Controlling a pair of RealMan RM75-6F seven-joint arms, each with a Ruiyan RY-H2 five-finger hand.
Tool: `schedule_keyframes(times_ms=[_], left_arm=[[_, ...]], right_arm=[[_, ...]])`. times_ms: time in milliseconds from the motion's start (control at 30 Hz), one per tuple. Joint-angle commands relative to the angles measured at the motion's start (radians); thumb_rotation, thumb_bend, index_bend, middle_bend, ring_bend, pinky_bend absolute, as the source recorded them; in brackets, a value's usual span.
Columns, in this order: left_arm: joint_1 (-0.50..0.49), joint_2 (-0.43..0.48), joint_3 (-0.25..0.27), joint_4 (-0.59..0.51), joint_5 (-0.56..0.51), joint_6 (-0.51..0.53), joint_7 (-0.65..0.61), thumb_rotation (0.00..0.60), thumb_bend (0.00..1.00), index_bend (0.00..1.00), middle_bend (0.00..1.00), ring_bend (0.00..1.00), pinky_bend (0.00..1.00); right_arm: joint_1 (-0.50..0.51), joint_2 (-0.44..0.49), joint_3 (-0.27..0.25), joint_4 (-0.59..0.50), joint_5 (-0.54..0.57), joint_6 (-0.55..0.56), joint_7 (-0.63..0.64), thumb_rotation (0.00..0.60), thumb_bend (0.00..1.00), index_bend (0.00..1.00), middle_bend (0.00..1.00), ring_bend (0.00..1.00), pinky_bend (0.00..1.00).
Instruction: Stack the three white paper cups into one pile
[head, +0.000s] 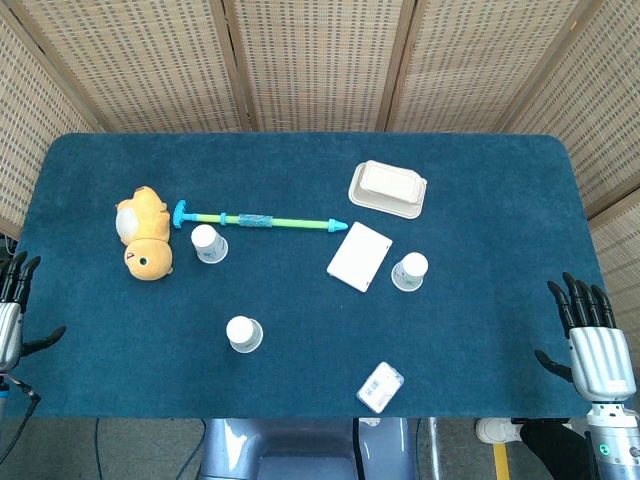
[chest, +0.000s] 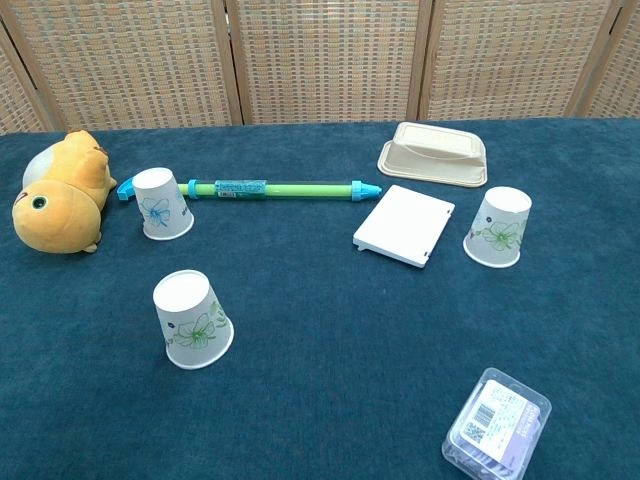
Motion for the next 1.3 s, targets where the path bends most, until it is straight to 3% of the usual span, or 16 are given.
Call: schedule_keyframes(times_ms=[33, 800, 867, 933, 1033, 1200, 1300], left_arm=[[-0.006, 0.001, -0.002, 0.006, -0.007, -0.014, -0.001, 0.6, 0.04, 0.0, 0.0, 0.0, 0.08], [-0.012, 0.011, 0.0, -0.05, -0.007, -0.022, 0.031, 0.6, 0.04, 0.0, 0.0, 0.0, 0.08], [-0.047, 0.019, -0.024, -0.03, -0.042, -0.08, 0.043, 0.6, 0.05, 0.0, 0.0, 0.0, 0.08], [-0.128, 0.013, -0.076, 0.079, -0.099, -0.206, -0.003, 0.6, 0.07, 0.02, 0.0, 0.0, 0.09], [-0.206, -0.004, -0.112, 0.17, -0.113, -0.297, -0.047, 0.6, 0.13, 0.1, 0.0, 0.0, 0.1], [-0.33, -0.029, -0.153, 0.275, -0.134, -0.446, -0.082, 0.6, 0.13, 0.21, 0.0, 0.0, 0.11], [-0.452, -0.051, -0.185, 0.338, -0.161, -0.612, -0.122, 0.6, 0.13, 0.28, 0.0, 0.0, 0.11]], right_arm=[[0.001, 0.001, -0.001, -0.001, 0.003, -0.004, -0.003, 0.6, 0.2, 0.02, 0.0, 0.0, 0.09], [0.0, 0.03, -0.01, -0.024, 0.018, -0.034, 0.018, 0.6, 0.2, 0.03, 0.0, 0.0, 0.09], [0.0, 0.03, -0.012, -0.027, 0.016, -0.034, 0.018, 0.6, 0.2, 0.03, 0.0, 0.0, 0.09], [0.001, 0.031, -0.014, -0.029, 0.013, -0.037, 0.018, 0.6, 0.2, 0.03, 0.0, 0.0, 0.09], [0.002, 0.032, -0.016, -0.03, 0.012, -0.042, 0.019, 0.6, 0.2, 0.03, 0.0, 0.0, 0.09], [0.005, 0.034, -0.017, -0.029, 0.012, -0.049, 0.031, 0.6, 0.2, 0.04, 0.0, 0.0, 0.09], [0.013, 0.03, -0.024, -0.022, 0.008, -0.068, 0.041, 0.6, 0.2, 0.04, 0.0, 0.0, 0.09]])
